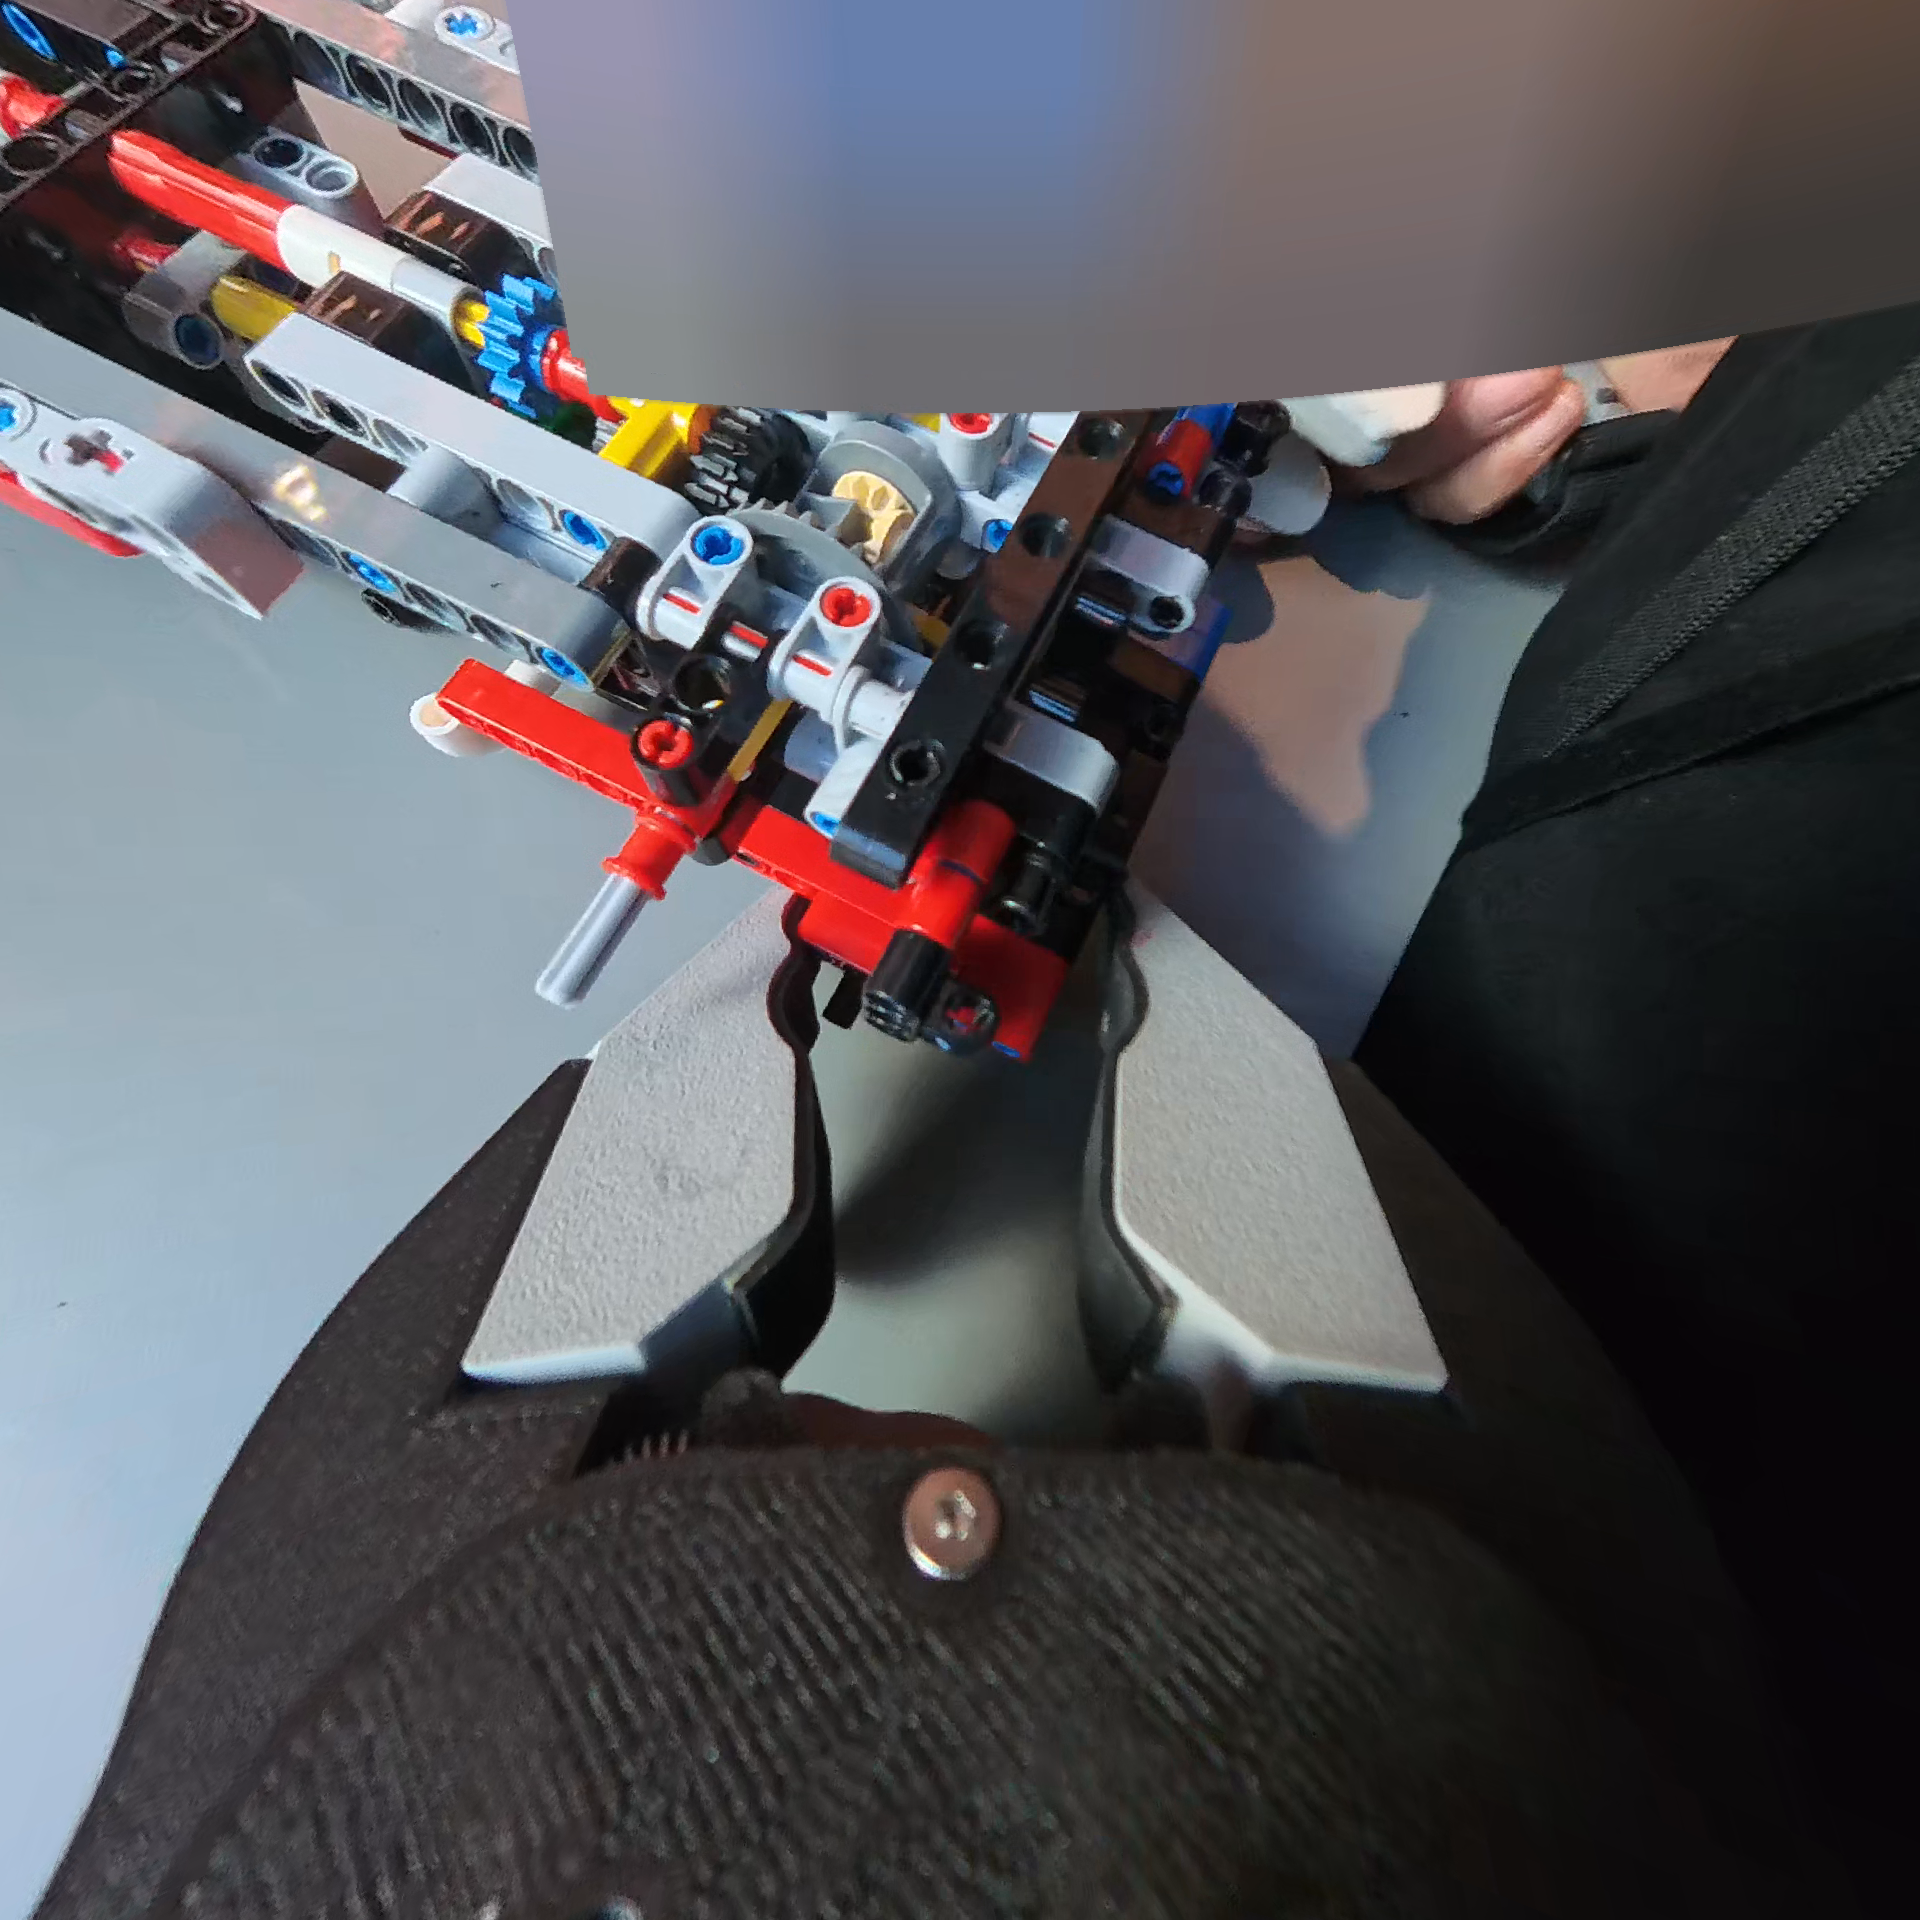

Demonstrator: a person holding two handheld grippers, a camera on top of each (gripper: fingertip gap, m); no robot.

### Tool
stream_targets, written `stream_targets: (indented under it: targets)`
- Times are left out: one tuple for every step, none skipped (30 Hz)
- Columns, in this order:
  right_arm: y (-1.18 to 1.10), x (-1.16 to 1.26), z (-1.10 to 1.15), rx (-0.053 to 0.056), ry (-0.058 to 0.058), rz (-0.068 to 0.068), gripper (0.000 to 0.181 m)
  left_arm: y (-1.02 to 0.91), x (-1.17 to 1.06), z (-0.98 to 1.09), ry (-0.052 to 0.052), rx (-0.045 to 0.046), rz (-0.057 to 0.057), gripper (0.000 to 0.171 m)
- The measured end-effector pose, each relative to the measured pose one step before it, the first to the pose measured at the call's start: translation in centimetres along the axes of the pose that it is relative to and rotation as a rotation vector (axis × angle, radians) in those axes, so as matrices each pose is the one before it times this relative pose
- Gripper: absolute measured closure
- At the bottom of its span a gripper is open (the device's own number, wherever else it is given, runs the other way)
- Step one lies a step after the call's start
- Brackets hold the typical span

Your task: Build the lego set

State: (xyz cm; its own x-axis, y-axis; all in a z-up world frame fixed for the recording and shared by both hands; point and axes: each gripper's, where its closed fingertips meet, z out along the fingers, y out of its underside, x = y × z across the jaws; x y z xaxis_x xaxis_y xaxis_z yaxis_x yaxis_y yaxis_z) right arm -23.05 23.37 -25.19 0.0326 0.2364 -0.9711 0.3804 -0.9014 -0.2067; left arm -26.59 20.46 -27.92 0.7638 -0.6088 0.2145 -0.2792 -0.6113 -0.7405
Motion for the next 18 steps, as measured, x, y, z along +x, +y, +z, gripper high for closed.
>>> stream_targets:
  targets:
    - [-0.051,0.022,0.109,-0.0063,0.0047,-0.0172,0.178,-0.013,-0.068,-0.060,-0.0001,-0.00042,-0.0039,0.120]
    - [-0.030,-0.005,0.107,-0.0050,-0.0014,-0.0059,0.177,0.010,-0.013,-0.040,-0.0023,-0.00006,-0.0017,0.121]
    - [-0.033,-0.026,0.046,-0.0005,-0.0034,-0.0012,0.177,-0.004,-0.021,-0.011,-0.0045,-0.00144,0.0021,0.121]
    - [0.023,-0.043,0.008,-0.0019,-0.0041,0.0005,0.178,0.009,-0.020,-0.008,-0.0049,-0.00209,0.0062,0.121]
    - [-0.022,-0.021,0.030,-0.0002,-0.0006,-0.0038,0.177,0.126,-0.014,0.006,-0.0055,-0.00089,0.0067,0.121]
    - [0.032,-0.080,0.130,-0.0051,-0.0016,-0.0095,0.179,-0.007,0.389,0.107,0.0144,0.00285,0.0027,0.121]
    - [0.195,-0.074,0.178,-0.0192,0.0013,-0.0147,0.178,0.065,0.080,-0.103,-0.0008,-0.00742,0.0072,0.122]
    - [-0.028,0.052,0.050,-0.0099,0.0066,-0.0125,0.178,-0.028,-0.055,-0.040,0.0061,0.00104,-0.0020,0.121]
    - [-0.133,0.133,0.042,0.0021,0.0091,-0.0047,0.179,-0.017,-0.086,-0.001,-0.0059,0.00099,-0.0045,0.121]
    - [-0.116,0.165,0.056,0.0072,0.0058,0.0066,0.180,0.015,-0.081,-0.004,-0.0070,0.00009,-0.0029,0.121]
    - [-0.099,0.111,0.005,0.0017,-0.0004,0.0132,0.180,0.024,-0.022,0.010,-0.0049,0.00022,-0.0024,0.121]
    - [-0.174,0.075,-0.060,0.0062,0.0020,0.0002,0.181,0.044,-0.037,0.006,0.0009,0.00193,-0.0088,0.120]
    - [-0.182,0.074,-0.170,0.0118,0.0069,-0.0072,0.180,-0.030,0.023,0.003,0.0013,0.00299,-0.0093,0.120]
    - [-0.101,0.012,-0.320,0.0136,0.0059,-0.0158,0.180,-0.008,0.046,-0.094,-0.0060,0.00241,0.0072,0.120]
    - [-0.043,-0.076,-0.512,0.0111,0.0003,-0.0208,0.181,0.005,0.078,-0.034,-0.0047,0.00257,0.0055,0.120]
    - [0.094,-0.065,-0.565,0.0002,-0.0062,-0.0085,0.181,0.023,0.088,-0.058,-0.0002,0.00319,0.0006,0.120]
    - [0.286,-0.010,-0.396,-0.0132,-0.0066,0.0066,0.181,0.006,0.043,-0.058,0.0037,0.00210,-0.0059,0.120]
    - [0.403,-0.103,-0.092,-0.0219,-0.0111,0.0108,0.181,-0.053,0.064,-0.025,0.0062,0.00543,-0.0056,0.120]
